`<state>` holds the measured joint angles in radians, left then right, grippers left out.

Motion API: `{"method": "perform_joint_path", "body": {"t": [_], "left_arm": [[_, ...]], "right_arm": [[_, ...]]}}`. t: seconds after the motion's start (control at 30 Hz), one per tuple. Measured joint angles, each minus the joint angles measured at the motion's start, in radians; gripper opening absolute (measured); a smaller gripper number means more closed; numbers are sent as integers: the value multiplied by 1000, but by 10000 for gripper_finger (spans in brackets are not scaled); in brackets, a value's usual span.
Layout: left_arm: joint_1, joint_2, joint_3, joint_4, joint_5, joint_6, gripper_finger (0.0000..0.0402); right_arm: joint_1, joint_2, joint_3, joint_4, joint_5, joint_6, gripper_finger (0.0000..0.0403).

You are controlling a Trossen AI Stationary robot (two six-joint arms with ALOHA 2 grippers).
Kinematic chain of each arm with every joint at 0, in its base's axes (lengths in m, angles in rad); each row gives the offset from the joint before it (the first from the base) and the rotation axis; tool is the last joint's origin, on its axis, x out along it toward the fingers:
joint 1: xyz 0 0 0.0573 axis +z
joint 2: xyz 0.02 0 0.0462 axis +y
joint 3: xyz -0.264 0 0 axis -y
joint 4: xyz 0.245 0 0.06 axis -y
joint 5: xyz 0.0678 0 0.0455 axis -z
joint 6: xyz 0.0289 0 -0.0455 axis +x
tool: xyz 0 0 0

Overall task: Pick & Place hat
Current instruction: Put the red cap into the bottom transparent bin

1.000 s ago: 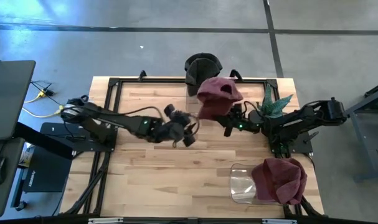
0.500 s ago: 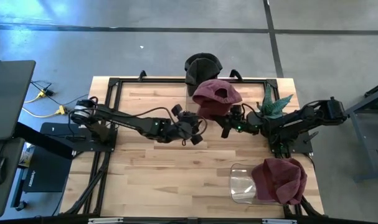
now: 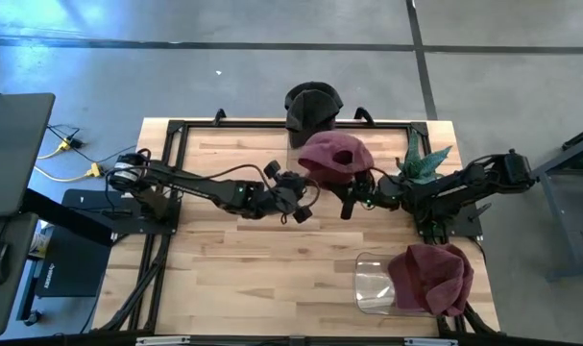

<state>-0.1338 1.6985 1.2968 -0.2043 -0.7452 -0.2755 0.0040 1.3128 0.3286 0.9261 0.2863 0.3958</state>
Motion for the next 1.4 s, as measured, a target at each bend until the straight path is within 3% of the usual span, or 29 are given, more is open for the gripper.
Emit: {"method": "perform_joint_path", "body": {"t": [0.2, 0.33, 0.5, 0.67, 0.8, 1.0, 1.1, 1.17, 1.33, 1.4], "left_arm": [[59, -3, -1, -155, 152, -84, 3], [58, -3, -4, -219, 155, -99, 1], [55, -26, -2, -266, 172, -142, 1], [55, -50, -27, -281, 189, -158, 1], [55, -43, -63, -297, 221, -174, 1], [20, -47, -67, -252, 309, -132, 1], [-12, -47, -67, -237, 312, -130, 1], [-28, -47, -67, -233, 312, -133, 1], [-38, -47, -67, -166, 353, -141, 1], [-36, -47, -67, -136, 403, -140, 1]], "right_arm": [[-29, -28, 2, -176, -125, -16, 103], [-57, -134, 87, -584, -183, -3, 143], [-4, -229, 228, -1143, -48, 105, 146], [126, -275, 315, -1407, 100, 205, 131], [232, -299, 375, -1465, 228, 237, 116], [357, -322, 442, -1467, 589, 279, 77], [395, -320, 455, -1456, 708, 259, 52], [411, -320, 451, -1378, 694, 188, 35], [423, -268, 426, -1074, 345, -88, 3], [421, -217, 434, -1014, 266, -139, 3]]}}
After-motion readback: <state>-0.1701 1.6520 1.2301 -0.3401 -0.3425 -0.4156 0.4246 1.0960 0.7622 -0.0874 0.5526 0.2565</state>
